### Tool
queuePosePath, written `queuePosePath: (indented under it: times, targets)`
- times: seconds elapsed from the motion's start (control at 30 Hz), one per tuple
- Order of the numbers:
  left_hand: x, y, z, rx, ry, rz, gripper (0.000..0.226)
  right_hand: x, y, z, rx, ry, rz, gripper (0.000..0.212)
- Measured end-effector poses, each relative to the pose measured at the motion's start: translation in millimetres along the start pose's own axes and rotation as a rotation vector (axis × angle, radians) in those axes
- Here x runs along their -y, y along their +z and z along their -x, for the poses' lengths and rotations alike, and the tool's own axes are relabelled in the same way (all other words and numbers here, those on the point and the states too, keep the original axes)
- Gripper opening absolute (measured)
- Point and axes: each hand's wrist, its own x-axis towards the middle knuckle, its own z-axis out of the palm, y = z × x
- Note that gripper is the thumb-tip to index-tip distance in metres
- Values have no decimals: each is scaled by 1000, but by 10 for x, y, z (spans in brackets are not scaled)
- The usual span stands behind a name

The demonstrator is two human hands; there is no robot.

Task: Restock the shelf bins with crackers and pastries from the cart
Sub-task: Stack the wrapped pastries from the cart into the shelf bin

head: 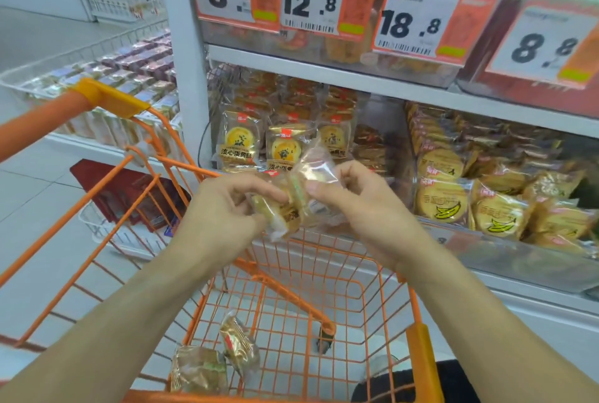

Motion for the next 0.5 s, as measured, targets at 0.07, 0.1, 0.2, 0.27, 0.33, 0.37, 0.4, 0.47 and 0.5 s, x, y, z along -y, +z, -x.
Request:
queuePosePath:
  times: [0.07,0.1,0.2,0.27,0.33,0.37,0.4,0.47,0.5]
  targets:
    - [9,28,-4,-47,-19,-17,48,-47,77,-17,45,13,-21,59]
    - [16,38,-9,-71,-36,-15,46,-72,113,-24,66,27,-43,56]
    - [32,53,-46,-120,-90,102,37,-113,230,-31,85,64,-84,56]
    - [14,55,-54,-100,-123,257,30,-134,297,-50,48,48,-94,58]
    - [18,66,-46,-46,-133,311,16,-173,352,-67,-5,11,-95,55]
    - [25,81,-32,-12,-139,312,13,-193,378,-71,-31,-14,-86,54]
    - [52,110,-19,18,-140,296,24,-206,403,-70,-57,-44,-73,54]
    - [85,190,21,10,-142,214,50,-221,451,-74,-105,-101,-35,54]
    - [89,231,35,-30,-128,148,55,-224,470,-75,-118,-123,-7,55]
